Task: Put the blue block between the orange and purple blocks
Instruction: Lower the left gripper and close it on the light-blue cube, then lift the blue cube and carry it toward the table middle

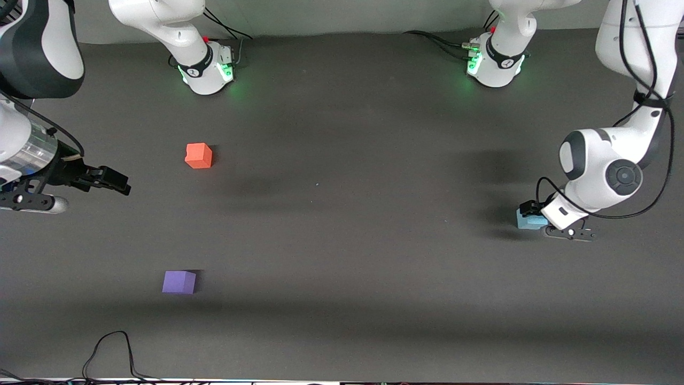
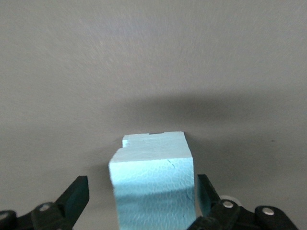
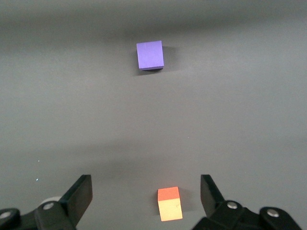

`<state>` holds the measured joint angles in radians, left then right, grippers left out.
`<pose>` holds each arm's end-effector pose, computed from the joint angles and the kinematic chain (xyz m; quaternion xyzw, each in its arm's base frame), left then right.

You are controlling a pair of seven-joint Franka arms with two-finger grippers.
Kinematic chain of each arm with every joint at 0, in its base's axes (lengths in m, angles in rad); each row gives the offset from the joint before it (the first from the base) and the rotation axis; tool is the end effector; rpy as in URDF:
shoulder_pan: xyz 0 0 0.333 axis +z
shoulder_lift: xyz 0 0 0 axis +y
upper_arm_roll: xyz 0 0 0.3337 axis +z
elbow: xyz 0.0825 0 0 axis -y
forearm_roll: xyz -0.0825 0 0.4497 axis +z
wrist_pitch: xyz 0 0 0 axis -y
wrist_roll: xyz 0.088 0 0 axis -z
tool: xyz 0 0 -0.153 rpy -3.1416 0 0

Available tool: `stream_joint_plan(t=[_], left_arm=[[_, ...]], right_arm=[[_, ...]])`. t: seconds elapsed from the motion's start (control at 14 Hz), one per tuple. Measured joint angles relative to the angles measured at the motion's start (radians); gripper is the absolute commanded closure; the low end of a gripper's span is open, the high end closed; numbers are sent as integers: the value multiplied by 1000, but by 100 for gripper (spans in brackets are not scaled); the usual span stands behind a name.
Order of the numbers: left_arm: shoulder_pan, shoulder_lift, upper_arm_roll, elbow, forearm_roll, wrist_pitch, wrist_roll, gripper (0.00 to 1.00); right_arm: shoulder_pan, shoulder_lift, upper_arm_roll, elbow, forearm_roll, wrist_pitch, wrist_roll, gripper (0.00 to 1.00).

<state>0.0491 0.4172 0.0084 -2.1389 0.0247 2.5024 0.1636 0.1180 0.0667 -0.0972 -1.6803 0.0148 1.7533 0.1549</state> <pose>0.6065 0.0357 0.1180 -0.9976 0.0634 0.0277 0.0058 0.6505 0.0168 0.5106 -0.9977 0.0682 -0.0029 0.0043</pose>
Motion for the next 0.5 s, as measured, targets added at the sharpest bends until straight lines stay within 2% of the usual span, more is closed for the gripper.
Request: stream_joint_plan(t=[0.14, 0.29, 0.36, 0.5], left_arm=[[0, 20, -1, -2, 0, 7, -1, 0], [-1, 22, -2, -2, 0, 7, -2, 45], [0, 22, -2, -2, 0, 7, -3, 59], [0, 22, -2, -2, 0, 7, -4, 59]], right_arm=[[1, 2, 0, 11, 0, -7, 0, 0], [1, 5, 0, 14, 1, -9, 0, 0], [1, 7, 0, 14, 1, -9, 0, 0], [1, 12, 0, 18, 2, -9, 0, 0]])
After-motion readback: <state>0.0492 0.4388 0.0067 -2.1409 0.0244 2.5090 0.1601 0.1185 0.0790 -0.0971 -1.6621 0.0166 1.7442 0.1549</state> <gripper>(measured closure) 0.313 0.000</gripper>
